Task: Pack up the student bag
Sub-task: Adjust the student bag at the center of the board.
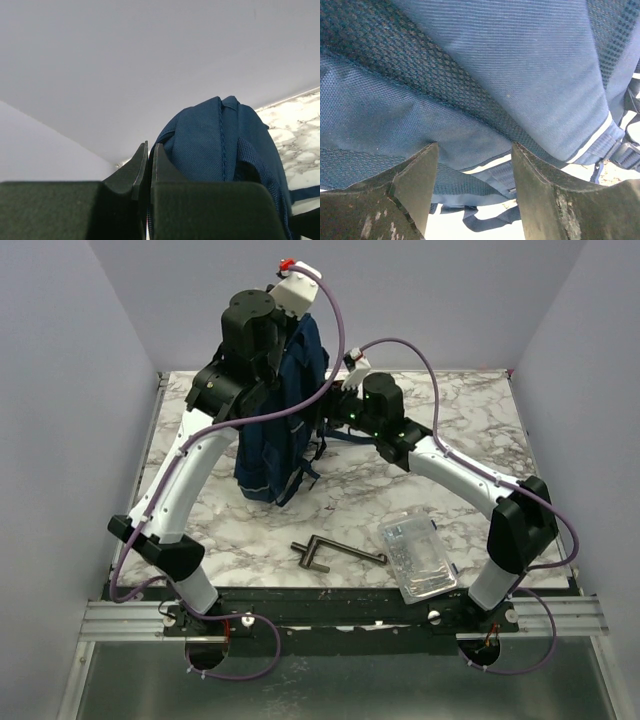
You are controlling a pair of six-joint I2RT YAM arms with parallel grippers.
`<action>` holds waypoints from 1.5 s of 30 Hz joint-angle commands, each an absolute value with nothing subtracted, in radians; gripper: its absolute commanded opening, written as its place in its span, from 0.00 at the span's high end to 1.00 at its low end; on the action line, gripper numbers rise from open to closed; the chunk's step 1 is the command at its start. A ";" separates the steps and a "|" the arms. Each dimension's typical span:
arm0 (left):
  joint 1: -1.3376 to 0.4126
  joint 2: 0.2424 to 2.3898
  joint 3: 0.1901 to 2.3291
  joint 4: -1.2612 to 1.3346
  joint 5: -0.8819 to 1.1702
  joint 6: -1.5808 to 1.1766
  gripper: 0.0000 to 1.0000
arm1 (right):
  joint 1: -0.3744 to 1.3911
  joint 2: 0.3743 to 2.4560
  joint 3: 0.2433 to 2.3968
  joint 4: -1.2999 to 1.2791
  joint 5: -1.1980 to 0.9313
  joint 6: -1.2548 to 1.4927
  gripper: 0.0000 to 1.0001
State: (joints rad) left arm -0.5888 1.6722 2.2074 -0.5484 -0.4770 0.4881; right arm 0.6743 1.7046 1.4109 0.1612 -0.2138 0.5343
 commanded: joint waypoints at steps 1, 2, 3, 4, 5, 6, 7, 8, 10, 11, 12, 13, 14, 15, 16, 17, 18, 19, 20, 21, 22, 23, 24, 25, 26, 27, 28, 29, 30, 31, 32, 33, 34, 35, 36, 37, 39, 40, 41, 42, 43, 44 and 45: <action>-0.497 1.436 1.959 -0.218 -0.524 0.311 1.00 | 0.689 1.745 1.398 0.204 -0.175 0.551 0.35; -0.472 1.413 1.872 -0.219 -0.518 0.278 1.00 | 0.689 1.746 1.381 0.208 -0.168 0.555 0.35; -0.453 1.397 1.808 -0.222 -0.529 0.250 1.00 | 0.689 1.745 1.362 0.215 -0.166 0.558 0.34; -0.430 1.380 1.737 -0.227 -0.549 0.224 1.00 | 0.688 1.745 1.349 0.220 -0.163 0.561 0.33; -0.409 1.360 1.679 -0.237 -0.556 0.181 1.00 | 0.688 1.745 1.339 0.225 -0.164 0.565 0.33; -0.378 1.335 1.617 -0.249 -0.542 0.136 1.00 | 0.688 1.748 1.334 0.230 -0.168 0.567 0.32; -0.353 1.309 1.571 -0.262 -0.501 0.085 1.00 | 0.689 1.752 1.333 0.233 -0.176 0.567 0.32; -0.328 1.290 1.532 -0.266 -0.462 0.058 1.00 | 0.690 1.758 1.336 0.232 -0.183 0.566 0.32; -0.319 1.272 1.524 -0.275 -0.408 0.060 1.00 | 0.691 1.763 1.343 0.234 -0.184 0.566 0.31; -0.319 1.275 1.549 -0.300 -0.374 0.064 1.00 | 0.692 1.764 1.347 0.235 -0.186 0.565 0.31; -0.318 1.286 1.597 -0.337 -0.343 0.064 1.00 | 0.692 1.766 1.357 0.234 -0.183 0.565 0.31; -0.319 1.307 1.655 -0.376 -0.308 0.060 1.00 | 0.692 1.766 1.367 0.226 -0.181 0.564 0.31; -0.319 1.323 1.705 -0.419 -0.282 0.052 1.00 | 0.693 1.765 1.383 0.218 -0.179 0.560 0.31; -0.321 1.337 1.750 -0.448 -0.253 0.045 1.00 | 0.696 1.760 1.393 0.215 -0.176 0.558 0.31; -0.323 1.341 1.770 -0.469 -0.244 0.038 1.00 | 0.697 1.754 1.400 0.212 -0.170 0.557 0.30; -0.324 1.341 1.770 -0.479 -0.262 0.025 1.00 | 0.697 1.748 1.405 0.212 -0.168 0.557 0.29; -0.324 1.340 1.754 -0.485 -0.292 0.010 1.00 | 0.699 1.741 1.405 0.210 -0.168 0.557 0.28; -0.324 1.335 1.716 -0.484 -0.312 0.007 1.00 | 0.699 1.732 1.399 0.211 -0.165 0.555 0.26; -0.322 1.329 1.679 -0.482 -0.319 0.005 1.00 | 0.699 1.724 1.389 0.212 -0.160 0.553 0.21; -0.323 1.326 1.647 -0.482 -0.308 0.005 0.96 | 0.700 1.716 1.374 0.213 -0.154 0.551 0.19; -0.322 1.321 1.629 -0.485 -0.289 -0.015 0.91 | 0.700 1.707 1.359 0.211 -0.148 0.548 0.18; -0.322 1.315 1.614 -0.487 -0.269 -0.031 0.88 | 0.700 1.699 1.343 0.209 -0.140 0.545 0.18; -0.322 1.307 1.612 -0.488 -0.260 -0.036 0.85 | 0.701 1.691 1.329 0.206 -0.134 0.541 0.17; -0.322 1.302 1.619 -0.490 -0.261 -0.040 0.79 | 0.700 1.685 1.321 0.202 -0.130 0.539 0.17; -0.322 1.300 1.633 -0.494 -0.262 -0.040 0.73 | 0.701 1.678 1.312 0.198 -0.131 0.536 0.17; -0.322 1.299 1.656 -0.502 -0.262 -0.037 0.64 | 0.700 1.670 1.304 0.195 -0.132 0.533 0.16; -0.322 1.298 1.683 -0.512 -0.261 -0.036 0.57 | 0.699 1.663 1.299 0.191 -0.131 0.529 0.16; -0.322 1.295 1.702 -0.525 -0.261 -0.035 0.51 | 0.701 1.653 1.296 0.183 -0.127 0.522 0.16; -0.322 1.292 1.721 -0.533 -0.259 -0.038 0.48 | 0.700 1.647 1.298 0.168 -0.122 0.515 0.16; -0.322 1.288 1.731 -0.540 -0.256 -0.041 0.46 | 0.700 1.636 1.299 0.155 -0.115 0.505 0.16; -0.322 1.284 1.740 -0.544 -0.252 -0.043 0.43 | 0.700 1.628 1.299 0.148 -0.113 0.497 0.15; -0.322 1.279 1.744 -0.547 -0.246 -0.044 0.39 | 0.701 1.620 1.302 0.142 -0.108 0.489 0.15; -0.322 1.273 1.744 -0.551 -0.240 -0.046 0.38 | 0.701 1.615 1.304 0.136 -0.103 0.481 0.14; -0.322 1.268 1.739 -0.551 -0.228 -0.050 0.37 | 0.700 1.612 1.310 0.131 -0.097 0.476 0.14; -0.323 1.263 1.733 -0.552 -0.217 -0.054 0.34 | 0.700 1.615 1.318 0.125 -0.091 0.472 0.13; -0.322 1.256 1.726 -0.555 -0.206 -0.057 0.32 | 0.700 1.621 1.332 0.111 -0.088 0.464 0.13; -0.322 1.236 1.708 -0.552 -0.187 -0.069 0.25 | 0.701 1.632 1.359 0.092 -0.096 0.457 0.13; -0.322 1.227 1.706 -0.552 -0.176 -0.069 0.24 | 0.701 1.634 1.363 0.092 -0.098 0.457 0.13; -0.322 1.222 1.702 -0.552 -0.167 -0.062 0.23 | 0.700 1.632 1.364 0.098 -0.098 0.461 0.12; -0.321 1.218 1.701 -0.553 -0.165 -0.054 0.22 | 0.701 1.632 1.362 0.107 -0.100 0.466 0.12; -0.321 1.217 1.704 -0.555 -0.172 -0.046 0.21 | 0.700 1.633 1.363 0.111 -0.100 0.467 0.12; -0.320 1.213 1.702 -0.555 -0.180 -0.038 0.20 | 0.699 1.636 1.367 0.107 -0.103 0.467 0.12; -0.320 1.210 1.699 -0.555 -0.188 -0.032 0.19 | 0.701 1.639 1.369 0.106 -0.104 0.467 0.12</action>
